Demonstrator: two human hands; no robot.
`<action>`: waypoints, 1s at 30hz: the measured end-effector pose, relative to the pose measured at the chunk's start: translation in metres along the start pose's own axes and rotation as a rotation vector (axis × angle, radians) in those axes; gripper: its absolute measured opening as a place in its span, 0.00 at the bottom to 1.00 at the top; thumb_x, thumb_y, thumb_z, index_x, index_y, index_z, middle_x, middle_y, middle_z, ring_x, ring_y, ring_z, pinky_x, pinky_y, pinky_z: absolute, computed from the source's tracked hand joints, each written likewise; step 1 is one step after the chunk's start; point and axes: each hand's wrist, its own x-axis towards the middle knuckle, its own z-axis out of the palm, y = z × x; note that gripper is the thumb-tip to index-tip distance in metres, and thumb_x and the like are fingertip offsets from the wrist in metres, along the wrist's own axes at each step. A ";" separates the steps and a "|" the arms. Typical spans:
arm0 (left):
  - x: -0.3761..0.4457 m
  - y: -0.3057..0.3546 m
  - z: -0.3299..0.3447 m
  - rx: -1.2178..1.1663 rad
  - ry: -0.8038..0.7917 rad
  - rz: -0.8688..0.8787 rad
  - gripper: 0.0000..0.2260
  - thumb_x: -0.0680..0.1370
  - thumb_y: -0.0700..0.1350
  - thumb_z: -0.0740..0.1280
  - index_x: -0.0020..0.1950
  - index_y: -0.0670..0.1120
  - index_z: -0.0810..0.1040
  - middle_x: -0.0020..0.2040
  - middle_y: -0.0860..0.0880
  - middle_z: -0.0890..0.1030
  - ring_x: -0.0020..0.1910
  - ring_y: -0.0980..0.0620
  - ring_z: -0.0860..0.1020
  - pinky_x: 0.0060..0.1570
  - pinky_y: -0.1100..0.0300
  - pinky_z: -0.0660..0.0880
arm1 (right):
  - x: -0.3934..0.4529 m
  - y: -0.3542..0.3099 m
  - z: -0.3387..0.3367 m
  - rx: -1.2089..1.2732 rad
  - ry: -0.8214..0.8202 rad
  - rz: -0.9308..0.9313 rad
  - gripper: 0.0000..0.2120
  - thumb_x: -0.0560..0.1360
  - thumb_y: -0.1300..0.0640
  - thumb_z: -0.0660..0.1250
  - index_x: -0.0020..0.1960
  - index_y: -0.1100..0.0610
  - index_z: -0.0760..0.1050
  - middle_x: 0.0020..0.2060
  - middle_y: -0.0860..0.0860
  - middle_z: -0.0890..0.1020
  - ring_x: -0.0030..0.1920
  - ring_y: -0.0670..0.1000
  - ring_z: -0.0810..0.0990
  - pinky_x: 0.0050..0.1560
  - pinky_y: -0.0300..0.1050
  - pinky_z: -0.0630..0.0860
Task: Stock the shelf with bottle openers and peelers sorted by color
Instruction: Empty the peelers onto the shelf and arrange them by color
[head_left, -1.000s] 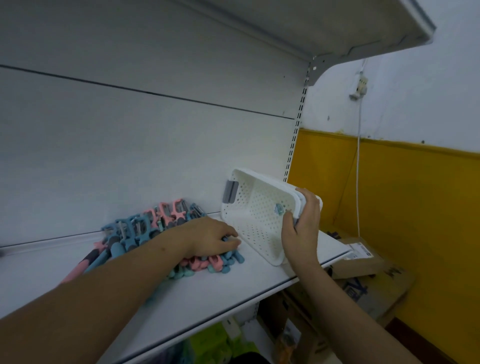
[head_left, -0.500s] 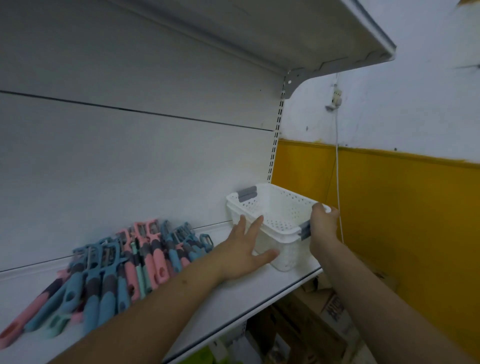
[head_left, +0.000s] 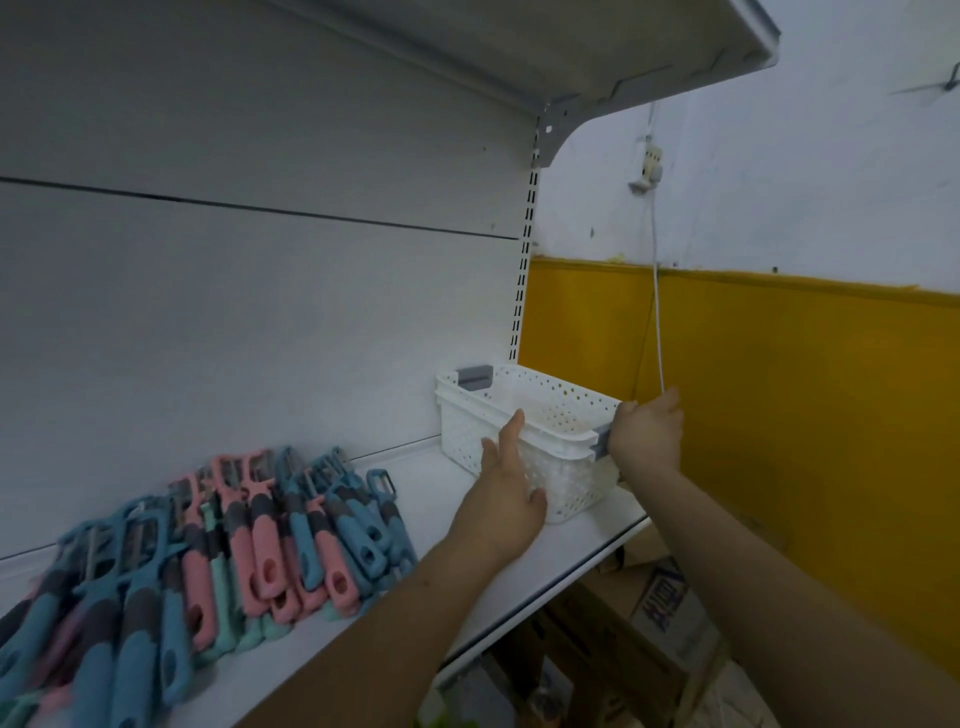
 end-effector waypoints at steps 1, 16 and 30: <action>-0.001 0.001 -0.007 0.001 -0.052 0.003 0.38 0.79 0.44 0.65 0.78 0.63 0.42 0.80 0.44 0.55 0.72 0.47 0.68 0.68 0.60 0.64 | 0.002 -0.002 -0.001 -0.076 0.020 -0.039 0.30 0.81 0.55 0.58 0.78 0.62 0.51 0.71 0.63 0.66 0.66 0.63 0.71 0.62 0.61 0.74; -0.174 -0.037 -0.284 0.732 0.229 -0.851 0.28 0.80 0.63 0.56 0.69 0.42 0.72 0.68 0.39 0.74 0.66 0.39 0.72 0.65 0.51 0.70 | -0.223 -0.084 0.063 -0.411 -1.030 -0.588 0.47 0.73 0.24 0.50 0.79 0.57 0.56 0.74 0.59 0.68 0.71 0.60 0.70 0.67 0.48 0.68; -0.217 -0.036 -0.263 0.396 0.055 -0.813 0.30 0.67 0.72 0.70 0.56 0.50 0.78 0.56 0.46 0.81 0.53 0.48 0.80 0.55 0.54 0.79 | -0.283 -0.096 0.094 -0.490 -0.752 -0.631 0.43 0.76 0.28 0.45 0.81 0.55 0.50 0.79 0.61 0.51 0.78 0.65 0.53 0.76 0.66 0.49</action>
